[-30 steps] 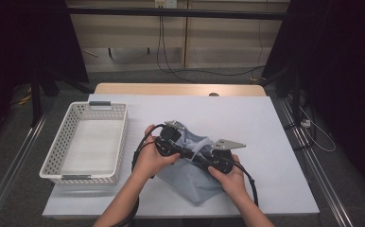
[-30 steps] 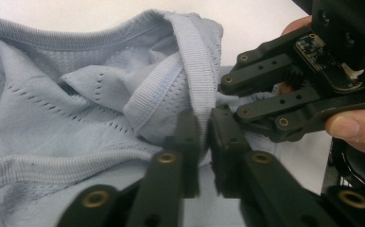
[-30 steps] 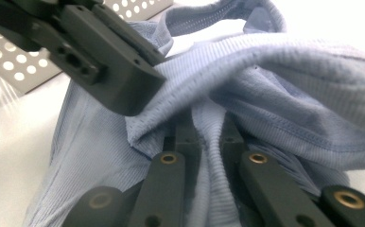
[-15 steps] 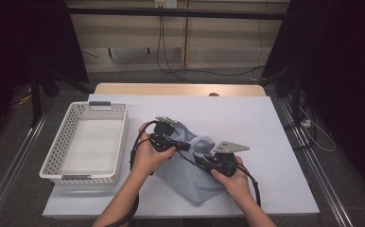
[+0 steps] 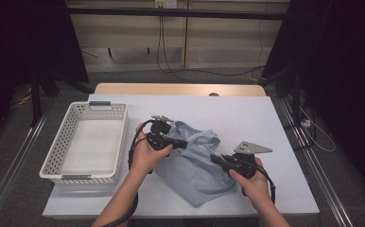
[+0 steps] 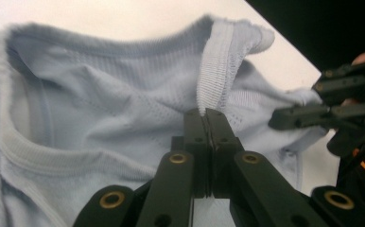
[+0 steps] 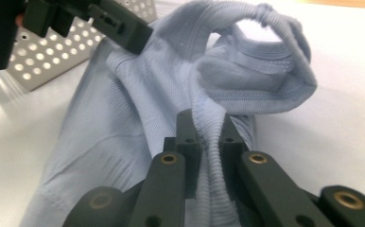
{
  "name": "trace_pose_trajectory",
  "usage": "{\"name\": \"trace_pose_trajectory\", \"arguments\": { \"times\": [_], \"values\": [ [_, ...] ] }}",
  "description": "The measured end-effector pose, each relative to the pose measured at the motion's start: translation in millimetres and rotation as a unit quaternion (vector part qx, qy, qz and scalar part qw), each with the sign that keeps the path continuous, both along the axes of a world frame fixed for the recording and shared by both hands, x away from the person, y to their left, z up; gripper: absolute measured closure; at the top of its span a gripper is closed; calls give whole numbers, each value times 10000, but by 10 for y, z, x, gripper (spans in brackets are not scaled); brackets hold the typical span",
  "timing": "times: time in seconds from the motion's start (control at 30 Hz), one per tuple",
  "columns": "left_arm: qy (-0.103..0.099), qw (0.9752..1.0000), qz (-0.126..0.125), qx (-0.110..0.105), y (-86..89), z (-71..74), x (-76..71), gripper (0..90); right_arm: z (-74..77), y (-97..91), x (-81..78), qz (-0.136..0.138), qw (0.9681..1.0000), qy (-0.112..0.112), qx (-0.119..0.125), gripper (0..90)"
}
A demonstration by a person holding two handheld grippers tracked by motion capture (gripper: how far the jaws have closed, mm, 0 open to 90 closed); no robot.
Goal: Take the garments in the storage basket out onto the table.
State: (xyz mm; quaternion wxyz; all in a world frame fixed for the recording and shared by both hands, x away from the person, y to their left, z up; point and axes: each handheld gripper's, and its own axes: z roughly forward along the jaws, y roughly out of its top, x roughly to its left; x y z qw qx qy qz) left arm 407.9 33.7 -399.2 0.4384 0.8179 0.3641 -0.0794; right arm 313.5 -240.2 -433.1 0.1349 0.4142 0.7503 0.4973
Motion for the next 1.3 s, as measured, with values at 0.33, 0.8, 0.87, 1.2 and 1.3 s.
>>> {"name": "trace_pose_trajectory", "arguments": {
  "times": [0.33, 0.8, 0.87, 1.2, 1.3],
  "values": [
    [52, 9999, 5, 127, -58, -106, 11, 891, -49, -14, 27, -180, 9997, 46, -146, 805],
    [66, 9999, 72, 85, -52, -113, 42, 890, 243, 201, 210, -307, 9984, -376, -305, 552],
    [54, 9999, 106, 57, -52, -117, 42, 890, 234, 240, 237, -237, 9983, -360, -395, 555],
    [104, 9998, 161, 56, -17, -134, 53, 888, -108, 232, 187, 79, 9991, 70, -407, 856],
    [96, 9999, 98, 56, -54, -123, 49, 875, -82, 183, 130, 89, 9996, 78, -261, 856]
  ]
}}
